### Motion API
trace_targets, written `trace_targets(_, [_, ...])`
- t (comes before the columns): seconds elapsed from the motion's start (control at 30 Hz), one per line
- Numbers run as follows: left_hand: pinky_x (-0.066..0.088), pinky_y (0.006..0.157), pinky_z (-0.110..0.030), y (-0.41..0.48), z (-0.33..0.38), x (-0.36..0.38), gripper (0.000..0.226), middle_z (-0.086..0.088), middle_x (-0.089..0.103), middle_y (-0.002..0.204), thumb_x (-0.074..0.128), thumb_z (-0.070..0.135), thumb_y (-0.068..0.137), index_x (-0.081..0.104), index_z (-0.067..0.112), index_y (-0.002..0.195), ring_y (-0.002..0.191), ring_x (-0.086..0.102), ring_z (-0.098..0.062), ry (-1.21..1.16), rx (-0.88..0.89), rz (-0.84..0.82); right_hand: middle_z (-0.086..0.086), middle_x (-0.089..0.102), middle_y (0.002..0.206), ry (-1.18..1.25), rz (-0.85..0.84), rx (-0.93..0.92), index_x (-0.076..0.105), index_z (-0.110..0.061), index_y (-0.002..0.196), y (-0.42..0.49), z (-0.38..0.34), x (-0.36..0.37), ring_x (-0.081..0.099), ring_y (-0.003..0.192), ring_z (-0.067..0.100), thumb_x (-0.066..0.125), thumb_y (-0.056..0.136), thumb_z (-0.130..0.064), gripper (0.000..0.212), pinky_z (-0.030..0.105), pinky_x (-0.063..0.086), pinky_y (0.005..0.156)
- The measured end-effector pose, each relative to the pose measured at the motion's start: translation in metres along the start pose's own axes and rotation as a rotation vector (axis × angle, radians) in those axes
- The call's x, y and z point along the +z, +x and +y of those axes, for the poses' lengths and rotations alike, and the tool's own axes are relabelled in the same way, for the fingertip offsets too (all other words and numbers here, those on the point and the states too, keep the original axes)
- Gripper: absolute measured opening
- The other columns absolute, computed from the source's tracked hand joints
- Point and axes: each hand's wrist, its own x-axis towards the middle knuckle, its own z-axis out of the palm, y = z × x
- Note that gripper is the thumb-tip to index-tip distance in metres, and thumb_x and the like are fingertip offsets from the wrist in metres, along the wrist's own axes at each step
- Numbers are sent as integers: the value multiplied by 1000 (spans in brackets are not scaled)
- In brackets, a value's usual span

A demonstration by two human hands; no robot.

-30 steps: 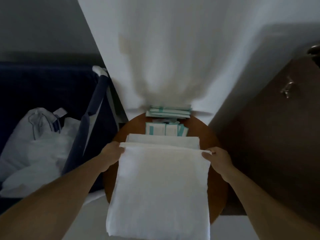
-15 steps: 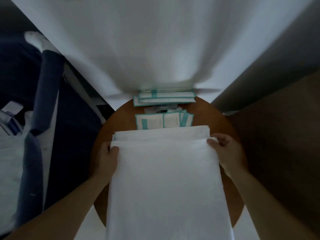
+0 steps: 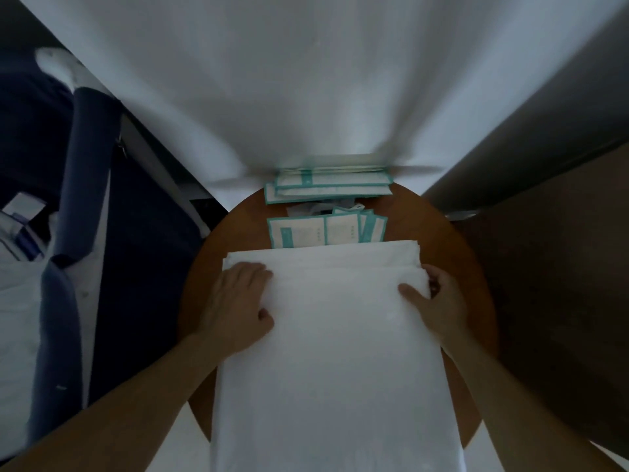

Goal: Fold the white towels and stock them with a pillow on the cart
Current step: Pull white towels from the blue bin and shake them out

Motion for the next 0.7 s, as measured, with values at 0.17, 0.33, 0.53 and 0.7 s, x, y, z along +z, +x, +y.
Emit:
trace_targets(0.17, [30,112,-33,34,-2,-28,102,0,38,148,58,73,66,30,22,150,134,37,-19,113,25,-317,4,59,126,-5,-67,47,53,-17,134,-8,6,-7,56,100,17,82,78,-33,66,34,47,79])
trace_targets(0.33, [45,71,-17,49,-8,-44,58,1,60,118,79,54,74,62,19,117,99,56,-12,-23,-61,-549,1,60,114,157,-255,252,49,-15,137,-15,4,-16,61,92,18,84,76,-26,71,33,51,67])
trace_targets(0.53, [45,78,-5,37,-17,-62,43,12,61,112,81,29,80,61,25,117,98,56,-2,-245,-75,-746,11,72,113,394,-605,258,58,-16,130,-31,-9,-43,70,102,32,76,72,-6,61,54,55,92])
trace_targets(0.7, [55,86,-25,25,-23,-110,47,4,73,111,75,-1,79,65,18,121,103,69,-13,-556,-122,-1019,24,66,121,546,-950,228,68,-14,121,-42,-31,-78,64,111,44,73,61,-3,61,52,57,83])
